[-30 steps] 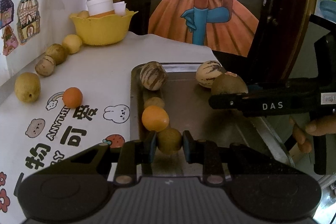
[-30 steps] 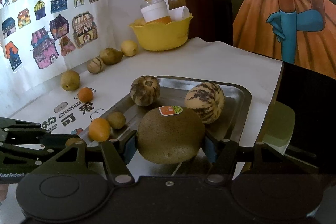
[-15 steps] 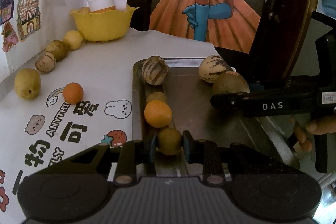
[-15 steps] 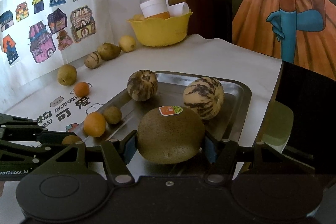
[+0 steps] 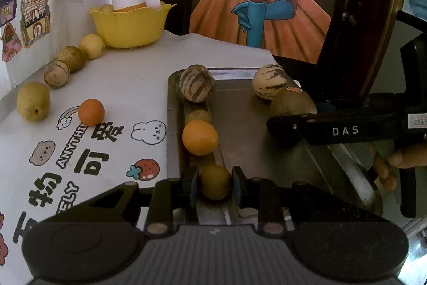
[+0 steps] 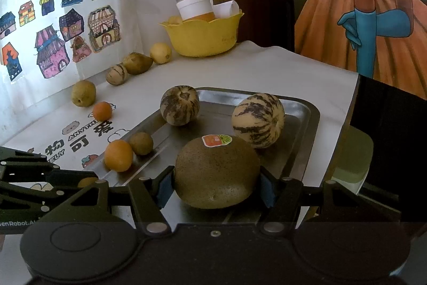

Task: Organize fruits
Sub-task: 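Lower both fruits onto the tray and open both grippers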

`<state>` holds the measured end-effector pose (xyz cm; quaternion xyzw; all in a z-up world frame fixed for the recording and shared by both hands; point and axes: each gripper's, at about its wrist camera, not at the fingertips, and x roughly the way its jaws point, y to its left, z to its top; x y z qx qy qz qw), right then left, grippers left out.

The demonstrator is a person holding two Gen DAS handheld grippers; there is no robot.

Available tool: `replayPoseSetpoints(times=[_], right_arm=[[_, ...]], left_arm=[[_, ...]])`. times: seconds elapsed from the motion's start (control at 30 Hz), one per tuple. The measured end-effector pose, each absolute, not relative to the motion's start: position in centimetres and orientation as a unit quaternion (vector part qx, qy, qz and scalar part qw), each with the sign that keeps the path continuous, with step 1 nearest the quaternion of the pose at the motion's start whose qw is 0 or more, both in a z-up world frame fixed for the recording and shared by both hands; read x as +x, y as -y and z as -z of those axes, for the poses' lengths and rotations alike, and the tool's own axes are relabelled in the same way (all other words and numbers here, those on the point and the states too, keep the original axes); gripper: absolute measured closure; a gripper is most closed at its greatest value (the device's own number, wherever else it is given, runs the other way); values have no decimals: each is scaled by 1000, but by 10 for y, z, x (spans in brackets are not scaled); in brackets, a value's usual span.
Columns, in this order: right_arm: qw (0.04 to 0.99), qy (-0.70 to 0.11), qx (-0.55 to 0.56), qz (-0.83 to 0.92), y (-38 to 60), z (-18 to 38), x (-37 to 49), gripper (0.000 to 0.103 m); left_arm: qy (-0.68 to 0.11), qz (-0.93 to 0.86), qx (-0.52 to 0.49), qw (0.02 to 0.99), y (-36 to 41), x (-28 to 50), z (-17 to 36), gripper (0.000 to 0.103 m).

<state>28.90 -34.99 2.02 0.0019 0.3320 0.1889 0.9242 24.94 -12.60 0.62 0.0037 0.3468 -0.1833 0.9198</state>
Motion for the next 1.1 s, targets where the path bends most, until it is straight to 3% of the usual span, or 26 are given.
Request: replayPoseSetpoints(times=[0.43,0.5,0.63,0.87,0.97,1.1], right_arm=[[929,-319,10,-190,352,-23,284,33],[929,-316,15,-190,353,-23,282,30],[931,-308,22,-194,355,-29,274,23],[937,-290,26,-193,358,-46,258,15],[939,-285,27,-192,358,-52,247,4],[937,-293,28,-190,354,-60,229,1]], left_arm=[[-341,187,6,921,121,243,-13,61],[-336,188,5,923,119,239,-16,43],[-325,181,6,928,114,230,-24,38],[-311,165,-8,936,98,209,-37,21],[-305,152,-22,940,88,198,-41,11],[-302,130,-47,943,72,187,-47,1]])
